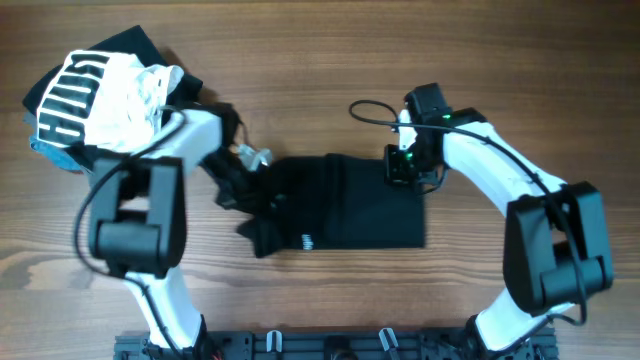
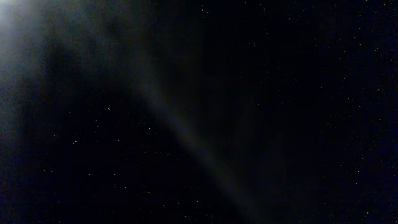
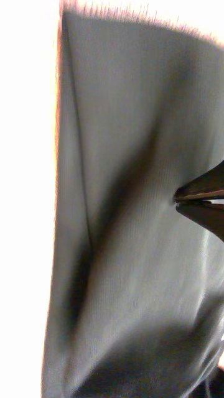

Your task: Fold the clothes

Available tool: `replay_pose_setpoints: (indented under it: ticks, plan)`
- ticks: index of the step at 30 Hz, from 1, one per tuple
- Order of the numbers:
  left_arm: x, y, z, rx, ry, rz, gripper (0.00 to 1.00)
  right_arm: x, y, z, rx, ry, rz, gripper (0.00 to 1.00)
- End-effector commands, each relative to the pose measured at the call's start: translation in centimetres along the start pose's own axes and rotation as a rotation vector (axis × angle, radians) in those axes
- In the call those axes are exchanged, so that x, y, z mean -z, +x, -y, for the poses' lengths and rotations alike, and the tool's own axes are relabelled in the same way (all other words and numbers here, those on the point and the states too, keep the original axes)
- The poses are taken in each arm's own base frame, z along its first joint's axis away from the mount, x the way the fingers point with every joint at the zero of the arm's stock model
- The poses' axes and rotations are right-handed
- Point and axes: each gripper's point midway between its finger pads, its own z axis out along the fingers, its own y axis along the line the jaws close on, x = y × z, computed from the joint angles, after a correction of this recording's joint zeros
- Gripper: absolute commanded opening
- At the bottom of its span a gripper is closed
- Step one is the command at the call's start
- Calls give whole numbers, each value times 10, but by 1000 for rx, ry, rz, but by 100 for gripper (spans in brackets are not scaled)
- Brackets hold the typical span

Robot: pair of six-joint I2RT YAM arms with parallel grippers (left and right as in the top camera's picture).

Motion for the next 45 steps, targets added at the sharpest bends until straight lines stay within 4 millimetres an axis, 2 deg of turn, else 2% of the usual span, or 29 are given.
replay_pose_setpoints:
  ticks: [1, 3, 6, 10, 11, 12, 16, 18, 22, 25, 26, 30, 33, 36, 37, 39, 40, 43, 45]
  plan:
    - [69, -8, 10, -42, -71, 198, 4, 34, -11, 0, -1, -34, 88, 5]
    - [84, -9, 22, -74, -75, 255, 4, 39, -12, 2, 7, -34, 98, 5]
    - [91, -10, 42, -98, -78, 312, 4, 39, -12, 3, 4, -33, 98, 6]
    - [74, -7, 75, -181, -96, 299, 4, 39, -13, 3, 4, -34, 101, 6]
    - [62, -7, 92, -249, -113, 296, 4, 39, -13, 5, 2, -21, 106, 6]
    - [57, -7, 100, -274, -126, 300, 5, 39, -14, 6, 3, -14, 107, 7]
    - [36, -9, 123, -368, -221, 317, 18, 39, -13, 7, 2, -10, 105, 7]
    - [21, -6, 129, -422, -289, 304, 31, 39, -13, 8, 1, -8, 104, 7]
    - [0, -2, 132, -467, -366, 264, 47, 39, -13, 8, 1, -8, 104, 7]
    - [-14, -2, 132, -477, -382, 232, 64, 39, -13, 8, 1, -8, 104, 7]
    - [-16, -3, 132, -479, -383, 229, 63, 39, -13, 8, 1, -8, 104, 7]
    - [-10, -4, 135, -477, -378, 239, 44, 39, -13, 8, 1, -9, 104, 8]
    - [15, -1, 143, -445, -372, 255, 40, 39, -13, 7, 12, -8, 105, 10]
    - [41, -1, 149, -427, -363, 293, 40, 39, -12, 8, 24, -7, 102, 11]
    - [50, -4, 149, -422, -358, 318, 40, 39, -12, 8, 23, -7, 101, 12]
    - [60, -15, 143, -405, -371, 366, 22, 39, -12, 8, 23, -7, 101, 12]
    - [63, -22, 138, -393, -386, 385, 17, 39, -12, 8, 23, -7, 101, 12]
    - [64, -43, 125, -357, -389, 428, 6, 39, -12, 8, 23, -7, 101, 13]
    - [58, -55, 119, -345, -376, 441, 4, 39, -12, 8, 23, -7, 101, 13]
